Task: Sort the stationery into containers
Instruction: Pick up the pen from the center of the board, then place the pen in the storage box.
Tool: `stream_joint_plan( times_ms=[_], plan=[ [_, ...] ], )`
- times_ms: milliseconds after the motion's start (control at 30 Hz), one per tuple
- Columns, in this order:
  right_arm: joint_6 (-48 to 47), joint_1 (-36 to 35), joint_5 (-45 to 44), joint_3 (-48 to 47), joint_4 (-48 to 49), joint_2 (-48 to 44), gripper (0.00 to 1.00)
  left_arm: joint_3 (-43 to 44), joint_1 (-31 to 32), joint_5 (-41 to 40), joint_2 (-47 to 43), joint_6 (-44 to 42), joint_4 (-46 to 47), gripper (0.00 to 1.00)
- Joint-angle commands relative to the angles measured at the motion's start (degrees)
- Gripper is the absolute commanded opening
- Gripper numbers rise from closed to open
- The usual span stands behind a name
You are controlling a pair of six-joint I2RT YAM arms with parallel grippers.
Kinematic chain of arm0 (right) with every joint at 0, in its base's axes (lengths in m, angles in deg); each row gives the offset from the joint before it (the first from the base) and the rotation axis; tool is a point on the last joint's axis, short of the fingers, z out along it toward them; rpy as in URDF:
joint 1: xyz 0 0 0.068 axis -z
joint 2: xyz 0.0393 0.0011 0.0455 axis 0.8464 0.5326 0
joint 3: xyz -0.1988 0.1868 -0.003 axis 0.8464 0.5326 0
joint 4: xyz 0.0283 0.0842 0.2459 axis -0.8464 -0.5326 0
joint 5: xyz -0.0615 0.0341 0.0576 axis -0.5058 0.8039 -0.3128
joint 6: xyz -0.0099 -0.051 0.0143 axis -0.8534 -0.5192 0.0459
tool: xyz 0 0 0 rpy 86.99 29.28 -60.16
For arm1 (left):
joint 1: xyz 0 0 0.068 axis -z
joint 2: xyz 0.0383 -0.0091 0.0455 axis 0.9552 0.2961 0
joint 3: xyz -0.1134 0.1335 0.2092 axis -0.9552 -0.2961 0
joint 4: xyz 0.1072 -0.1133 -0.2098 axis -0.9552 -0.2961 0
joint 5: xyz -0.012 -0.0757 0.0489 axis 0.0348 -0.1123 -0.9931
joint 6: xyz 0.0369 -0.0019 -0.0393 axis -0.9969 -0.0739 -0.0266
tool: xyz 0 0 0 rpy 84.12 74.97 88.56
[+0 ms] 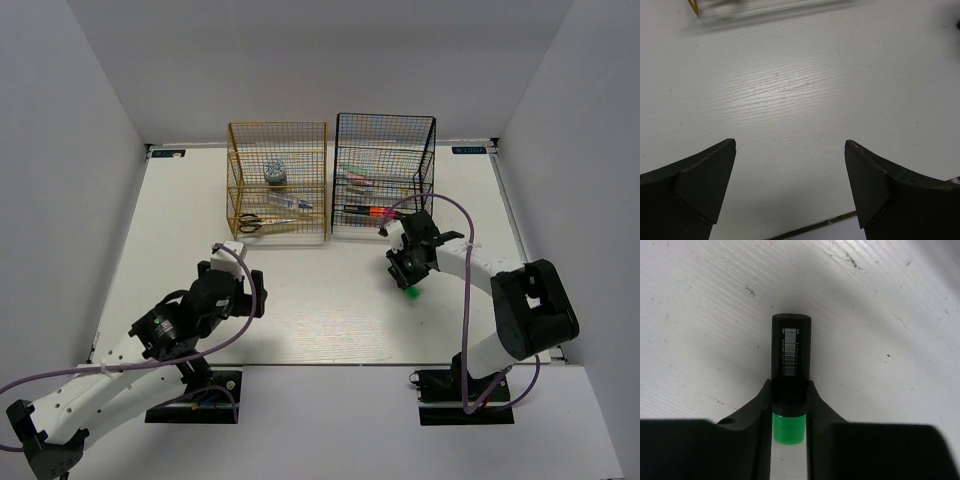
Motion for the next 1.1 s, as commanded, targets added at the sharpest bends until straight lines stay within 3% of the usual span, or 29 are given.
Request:
stream_joint_plan(
  times_ms=[0,67,333,433,600,767,900,1067],
  plan=[
    [0.4,-0.7,0.2,3.0,-0.9,1.8,0.12,-0.5,-0.3,-0.7,-0.8,-0.5,0.8,1.0],
    [0.1,-0.9,0.7,2.8,-1.7,1.5,0.0,-0.5,-0.4,-0.4,-1.1,-0.4,0.7,1.0],
    [-11.2,-1.9,16.8,1.3,-8.7,-10.0,0.0,-0.9,-0.3,-0.6,-1.7,-0.3,0.3,1.0],
    [-14.6,-2.0,18.7,-5.0,-11.6,-12.7,0.0,-0.8,-0.3,-0.5,-1.2,-0.3,0.2,1.0],
    [-16.2,-1.9,17.1,-15.7,-14.1,-11.8,0.0,-0.6,-0.3,-0.1,-1.0,0.1,0.3,1.0],
    [-19.1,-2.2,8.5,-23.4,-10.3,-7.1,0.0,-0.5,-0.4,-0.1,-0.8,0.0,0.3,1.0],
    [-28.6,-2.2,3.6,-30.9,-9.2,-2.2,0.0,-0.4,-0.2,-0.1,-0.4,0.1,0.2,1.0],
    [-44.0,-2.7,1.2,-28.0,-0.1,-0.9,0.0,-0.5,-0.3,-0.4,-0.6,0.2,0.0,1.0]
  ],
)
